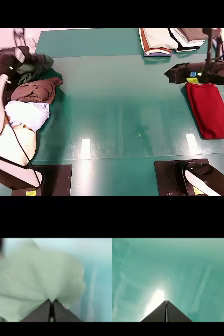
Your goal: Fold the shirts.
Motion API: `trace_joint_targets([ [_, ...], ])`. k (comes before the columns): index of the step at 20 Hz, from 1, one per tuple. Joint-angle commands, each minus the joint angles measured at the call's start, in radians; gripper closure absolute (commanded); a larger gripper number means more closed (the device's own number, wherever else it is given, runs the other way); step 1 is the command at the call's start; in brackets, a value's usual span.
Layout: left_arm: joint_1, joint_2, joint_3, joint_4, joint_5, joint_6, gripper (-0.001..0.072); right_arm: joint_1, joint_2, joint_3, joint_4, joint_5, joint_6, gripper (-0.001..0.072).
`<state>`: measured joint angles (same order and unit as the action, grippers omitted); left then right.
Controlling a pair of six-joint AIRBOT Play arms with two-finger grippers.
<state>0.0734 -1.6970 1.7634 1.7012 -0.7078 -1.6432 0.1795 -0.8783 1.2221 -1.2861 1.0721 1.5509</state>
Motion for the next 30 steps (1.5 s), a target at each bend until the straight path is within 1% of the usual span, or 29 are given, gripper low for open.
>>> trace_joint_targets([
  [1,-0.043,0.185,0.143,-0.007,-0.048,0.096,0.0677,0.0,0.019,0.079,0.009,-0.064,0.0,0.0693],
  [3,-0.105,0.336,0.18,-0.008,-0.056,0.138,0.0677,-0.001,0.007,0.174,0.0,-0.063,0.0,0.0693],
  [5,-0.195,0.47,0.181,-0.011,-0.073,0.182,0.0677,-0.006,-0.021,0.27,0.0,-0.056,-0.011,0.0693],
  [7,-0.304,0.553,0.181,-0.042,-0.143,0.223,0.0677,-0.006,-0.053,0.354,0.0,-0.047,-0.025,0.0693],
  [8,-0.367,0.572,0.181,-0.074,-0.2,0.24,0.0678,-0.006,-0.071,0.395,0.0,-0.043,-0.026,0.0693],
  [10,-0.494,0.565,0.178,-0.149,-0.325,0.248,0.0677,-0.006,-0.104,0.476,0.0,-0.042,-0.026,0.0693],
  [12,-0.622,0.523,0.153,-0.222,-0.409,0.251,0.0677,-0.013,-0.133,0.555,0.0,-0.04,-0.026,0.0693],
  [14,-0.742,0.468,0.098,-0.248,-0.407,0.25,0.0677,-0.035,-0.159,0.632,0.0,-0.026,-0.026,0.0693],
  [16,-0.841,0.394,0.05,-0.315,-0.365,0.26,0.0672,-0.069,-0.181,0.7,0.004,0.021,-0.026,0.0693],
  [17,-0.877,0.354,0.037,-0.375,-0.34,0.286,0.0441,-0.082,-0.192,0.73,0.004,0.052,-0.026,0.0693],
  [18,-0.906,0.308,0.033,-0.43,-0.309,0.291,0.0129,-0.09,-0.201,0.751,0.004,0.084,-0.026,0.0693],
  [19,-0.92,0.275,0.033,-0.454,-0.28,0.291,0.0098,-0.095,-0.205,0.764,0.003,0.113,-0.026,0.0693],
  [21,-0.891,0.242,0.034,-0.436,-0.234,0.288,0.0097,-0.095,-0.206,0.762,0.003,0.142,-0.026,0.0693],
  [23,-0.787,0.241,0.034,-0.411,-0.224,0.251,0.0098,-0.086,-0.206,0.747,0.004,0.143,-0.026,0.0693],
  [26,-0.568,0.218,0.017,-0.415,-0.271,0.179,0.0098,-0.069,-0.206,0.708,0.003,0.14,-0.026,0.0693],
  [28,-0.45,0.177,-0.027,-0.439,-0.317,0.161,0.0097,-0.055,-0.206,0.676,0.003,0.129,-0.026,0.0693],
  [30,-0.372,0.132,-0.102,-0.486,-0.344,0.158,0.0097,-0.054,-0.206,0.642,0.005,0.12,-0.026,0.0693],
])
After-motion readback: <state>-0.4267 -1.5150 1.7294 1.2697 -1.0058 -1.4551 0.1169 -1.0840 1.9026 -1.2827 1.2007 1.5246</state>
